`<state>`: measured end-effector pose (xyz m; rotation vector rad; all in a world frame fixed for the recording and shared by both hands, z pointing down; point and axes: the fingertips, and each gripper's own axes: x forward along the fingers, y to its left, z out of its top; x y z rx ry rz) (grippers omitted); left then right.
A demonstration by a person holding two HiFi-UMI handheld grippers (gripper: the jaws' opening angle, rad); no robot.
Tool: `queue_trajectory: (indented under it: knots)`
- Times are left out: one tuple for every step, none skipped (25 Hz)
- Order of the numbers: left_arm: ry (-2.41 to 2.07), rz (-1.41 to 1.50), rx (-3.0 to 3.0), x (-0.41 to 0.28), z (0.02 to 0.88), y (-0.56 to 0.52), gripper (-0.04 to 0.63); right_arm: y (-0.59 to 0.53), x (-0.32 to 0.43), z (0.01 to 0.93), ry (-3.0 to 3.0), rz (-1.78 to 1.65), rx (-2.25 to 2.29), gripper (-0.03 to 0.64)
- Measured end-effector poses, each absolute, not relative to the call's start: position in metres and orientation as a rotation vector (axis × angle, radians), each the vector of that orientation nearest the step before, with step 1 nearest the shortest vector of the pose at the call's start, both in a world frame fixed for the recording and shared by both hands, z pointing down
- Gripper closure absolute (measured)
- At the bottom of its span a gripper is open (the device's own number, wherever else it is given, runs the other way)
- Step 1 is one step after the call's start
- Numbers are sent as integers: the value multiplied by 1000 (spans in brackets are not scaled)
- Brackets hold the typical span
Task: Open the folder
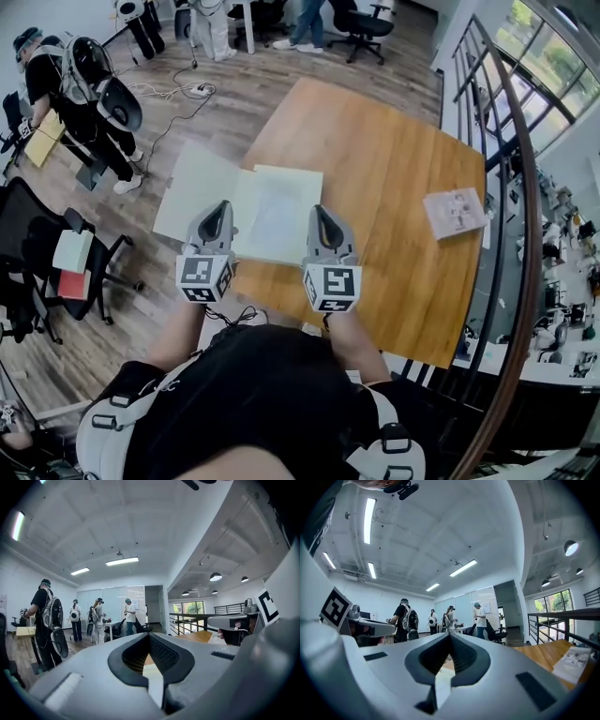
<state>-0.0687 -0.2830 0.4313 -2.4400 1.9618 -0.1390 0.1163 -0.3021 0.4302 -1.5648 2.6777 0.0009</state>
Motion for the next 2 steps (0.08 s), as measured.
queue_trajectory:
  knots:
    - [1965,-140,-2438,-71,431,-284,592,-303,114,430,2680,4,-1563,612]
    - [1969,-141,-2436,-74,432,-285,592,-304,111,430,2683,7,-1562,612]
